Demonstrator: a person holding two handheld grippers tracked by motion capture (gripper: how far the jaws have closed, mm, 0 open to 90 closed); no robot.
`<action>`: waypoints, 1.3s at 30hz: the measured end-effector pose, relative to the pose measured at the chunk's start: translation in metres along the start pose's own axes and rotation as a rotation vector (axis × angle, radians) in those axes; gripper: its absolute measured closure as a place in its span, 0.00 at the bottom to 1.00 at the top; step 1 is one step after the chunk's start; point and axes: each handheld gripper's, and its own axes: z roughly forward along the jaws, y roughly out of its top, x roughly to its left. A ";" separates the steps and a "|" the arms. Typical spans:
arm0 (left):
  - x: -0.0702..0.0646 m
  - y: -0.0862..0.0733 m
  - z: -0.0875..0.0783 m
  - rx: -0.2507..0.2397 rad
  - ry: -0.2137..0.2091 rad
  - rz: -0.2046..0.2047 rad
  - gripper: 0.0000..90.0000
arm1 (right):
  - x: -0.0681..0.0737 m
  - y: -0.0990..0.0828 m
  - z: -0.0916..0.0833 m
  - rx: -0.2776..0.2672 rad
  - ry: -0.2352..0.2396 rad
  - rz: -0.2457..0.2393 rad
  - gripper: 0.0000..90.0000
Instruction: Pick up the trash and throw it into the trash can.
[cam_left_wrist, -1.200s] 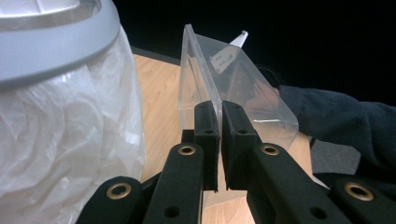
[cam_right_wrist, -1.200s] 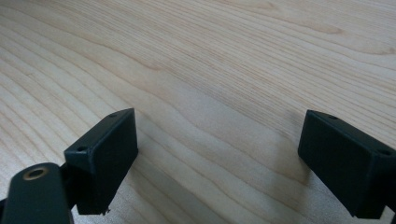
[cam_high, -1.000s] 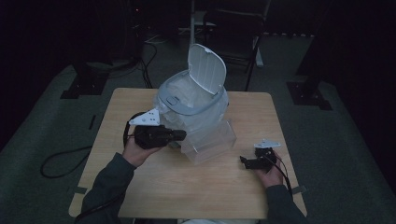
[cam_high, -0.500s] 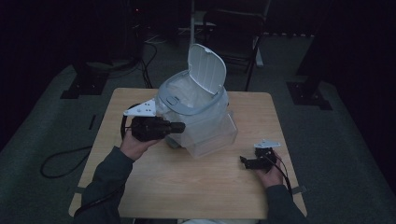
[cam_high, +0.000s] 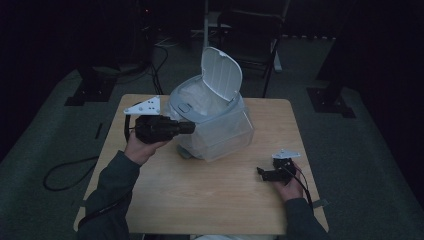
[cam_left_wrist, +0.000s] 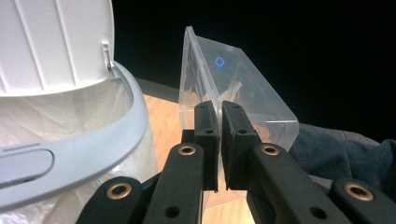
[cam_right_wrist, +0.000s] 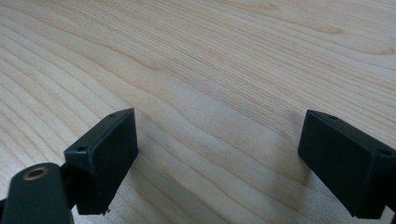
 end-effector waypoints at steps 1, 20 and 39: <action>0.000 0.001 -0.001 -0.003 -0.001 -0.001 0.97 | 0.000 0.000 0.000 0.000 0.000 0.001 0.12; 0.004 0.025 -0.015 -0.044 0.011 0.008 0.97 | 0.000 0.000 0.000 0.001 0.001 0.001 0.12; 0.006 0.045 -0.034 -0.050 0.070 0.033 0.97 | 0.000 0.000 0.000 0.002 0.001 0.002 0.12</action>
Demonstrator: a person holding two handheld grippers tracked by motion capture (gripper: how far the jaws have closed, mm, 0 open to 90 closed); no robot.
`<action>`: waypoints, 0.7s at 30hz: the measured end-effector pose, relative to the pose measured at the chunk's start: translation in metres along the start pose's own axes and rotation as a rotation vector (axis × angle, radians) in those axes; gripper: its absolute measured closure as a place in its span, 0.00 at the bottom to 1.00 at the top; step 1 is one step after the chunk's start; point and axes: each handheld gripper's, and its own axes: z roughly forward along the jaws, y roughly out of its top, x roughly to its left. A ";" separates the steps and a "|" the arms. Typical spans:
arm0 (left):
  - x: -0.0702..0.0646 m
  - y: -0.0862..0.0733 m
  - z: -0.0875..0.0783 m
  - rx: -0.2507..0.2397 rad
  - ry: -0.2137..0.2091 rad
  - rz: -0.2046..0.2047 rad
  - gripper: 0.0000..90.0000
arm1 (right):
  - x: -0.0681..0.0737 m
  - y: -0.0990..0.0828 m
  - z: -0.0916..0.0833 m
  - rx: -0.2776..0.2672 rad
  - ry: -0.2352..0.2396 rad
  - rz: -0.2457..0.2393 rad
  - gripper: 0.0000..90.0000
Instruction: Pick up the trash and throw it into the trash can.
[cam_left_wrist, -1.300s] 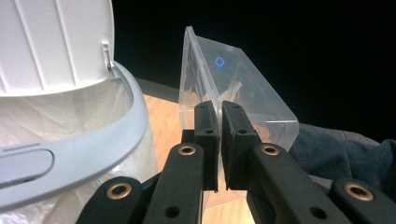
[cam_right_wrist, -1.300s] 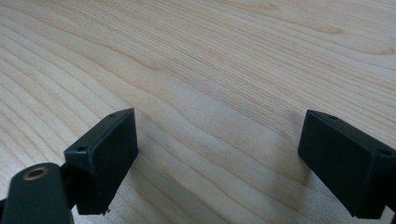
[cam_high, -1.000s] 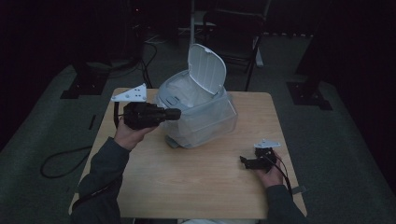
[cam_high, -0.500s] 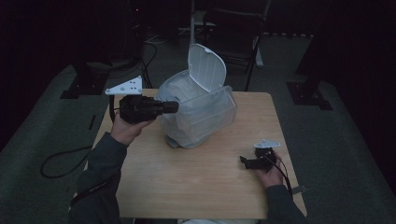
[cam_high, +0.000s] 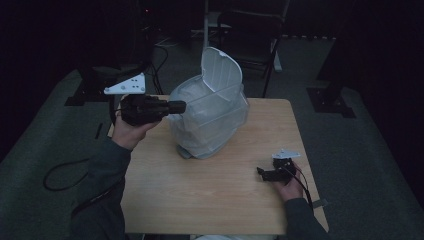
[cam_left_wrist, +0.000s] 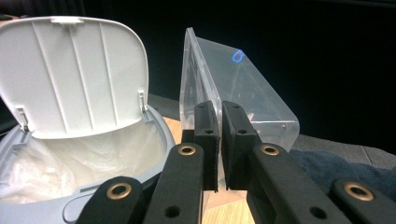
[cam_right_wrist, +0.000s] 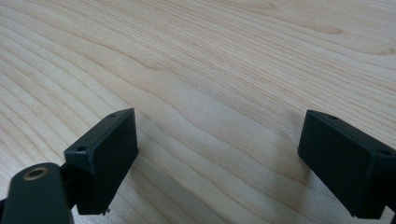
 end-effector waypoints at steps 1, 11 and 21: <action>0.000 0.001 -0.001 0.000 0.002 0.001 0.97 | 0.000 0.000 0.000 0.000 -0.001 -0.001 0.12; 0.008 0.006 -0.011 -0.009 0.042 -0.003 0.97 | 0.000 0.000 0.000 0.000 0.001 0.000 0.12; 0.019 0.011 -0.020 -0.013 0.077 -0.016 0.97 | 0.000 0.000 0.000 0.000 0.000 0.000 0.12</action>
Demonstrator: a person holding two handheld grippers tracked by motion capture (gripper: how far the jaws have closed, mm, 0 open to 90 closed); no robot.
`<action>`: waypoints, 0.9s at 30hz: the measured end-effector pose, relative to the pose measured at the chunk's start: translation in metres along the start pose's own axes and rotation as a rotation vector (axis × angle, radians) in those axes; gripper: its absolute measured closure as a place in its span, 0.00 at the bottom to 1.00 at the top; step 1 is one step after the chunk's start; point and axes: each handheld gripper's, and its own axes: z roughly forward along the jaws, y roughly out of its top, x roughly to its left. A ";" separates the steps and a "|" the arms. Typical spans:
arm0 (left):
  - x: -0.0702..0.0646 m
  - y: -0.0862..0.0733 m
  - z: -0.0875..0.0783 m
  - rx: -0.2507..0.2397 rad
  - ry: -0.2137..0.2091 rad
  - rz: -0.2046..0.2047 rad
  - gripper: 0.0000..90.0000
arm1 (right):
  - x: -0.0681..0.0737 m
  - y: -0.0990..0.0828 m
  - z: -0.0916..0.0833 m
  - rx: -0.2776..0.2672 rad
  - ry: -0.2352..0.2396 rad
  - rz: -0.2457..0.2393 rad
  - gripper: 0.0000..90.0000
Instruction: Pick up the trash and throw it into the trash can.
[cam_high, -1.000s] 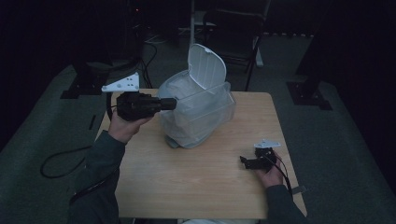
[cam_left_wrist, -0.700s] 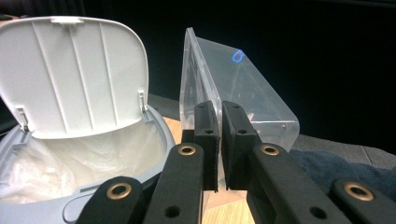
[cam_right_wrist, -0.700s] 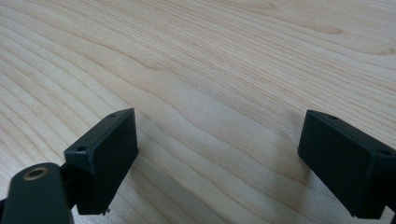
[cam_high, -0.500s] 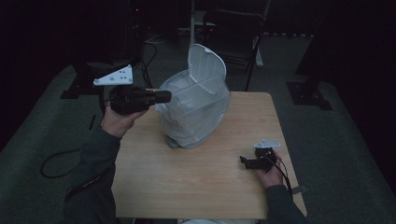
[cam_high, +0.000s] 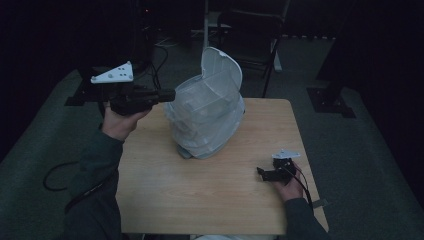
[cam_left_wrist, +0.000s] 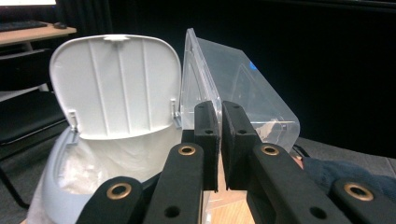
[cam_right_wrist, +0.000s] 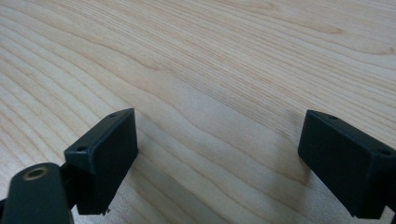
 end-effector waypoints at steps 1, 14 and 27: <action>0.001 0.000 0.000 0.001 0.003 -0.001 0.97 | 0.000 0.000 0.000 0.000 0.000 0.000 0.12; 0.019 0.000 -0.009 -0.004 0.058 -0.035 0.97 | 0.000 0.000 0.000 -0.001 0.000 0.000 0.12; 0.029 0.003 -0.012 0.011 0.086 -0.044 0.97 | 0.000 0.000 0.000 -0.002 0.000 -0.001 0.12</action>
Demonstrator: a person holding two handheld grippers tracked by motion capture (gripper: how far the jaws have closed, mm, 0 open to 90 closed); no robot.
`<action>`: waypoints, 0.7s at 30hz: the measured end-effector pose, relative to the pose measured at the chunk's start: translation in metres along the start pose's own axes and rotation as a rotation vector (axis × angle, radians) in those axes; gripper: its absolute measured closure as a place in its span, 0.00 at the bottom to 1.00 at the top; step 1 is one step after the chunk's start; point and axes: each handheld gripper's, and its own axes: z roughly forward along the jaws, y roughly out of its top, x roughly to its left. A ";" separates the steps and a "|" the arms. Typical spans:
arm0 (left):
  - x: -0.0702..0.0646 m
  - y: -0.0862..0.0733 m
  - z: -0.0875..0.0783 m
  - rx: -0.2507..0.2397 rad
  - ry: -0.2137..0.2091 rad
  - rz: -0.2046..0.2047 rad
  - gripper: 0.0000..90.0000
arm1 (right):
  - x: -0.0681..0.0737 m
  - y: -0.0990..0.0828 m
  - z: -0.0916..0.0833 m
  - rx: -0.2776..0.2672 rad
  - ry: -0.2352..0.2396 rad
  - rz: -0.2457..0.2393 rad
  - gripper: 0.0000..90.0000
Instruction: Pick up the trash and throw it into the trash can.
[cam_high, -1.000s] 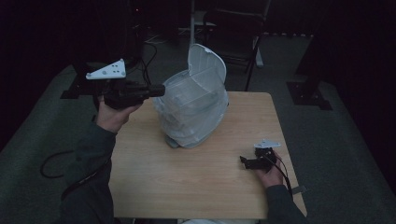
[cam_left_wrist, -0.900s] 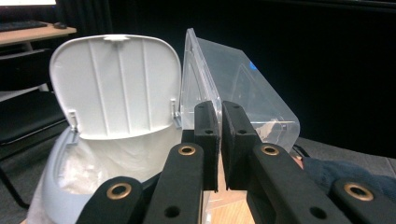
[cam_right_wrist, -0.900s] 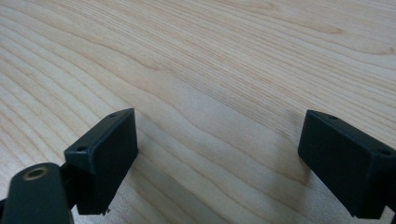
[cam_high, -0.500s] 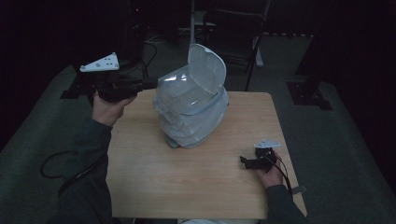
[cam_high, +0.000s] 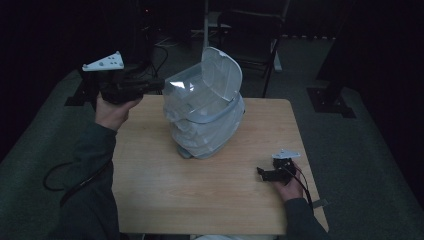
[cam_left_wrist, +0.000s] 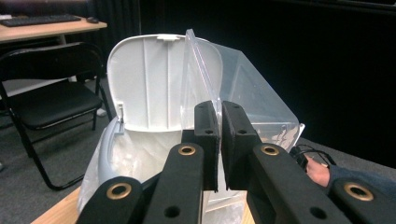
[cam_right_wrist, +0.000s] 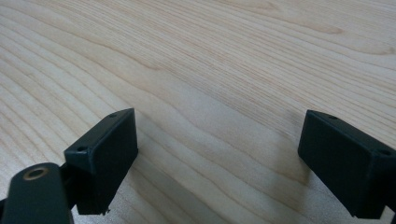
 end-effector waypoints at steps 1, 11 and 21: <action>0.001 0.000 0.000 0.000 0.003 -0.001 0.97 | 0.000 0.000 0.000 0.000 0.000 0.000 0.12; 0.007 0.002 -0.001 0.006 0.029 -0.012 0.97 | 0.000 0.000 0.000 0.000 0.000 0.001 0.12; 0.011 0.002 0.000 0.011 0.042 -0.018 0.97 | 0.000 0.000 0.000 0.000 0.000 0.001 0.12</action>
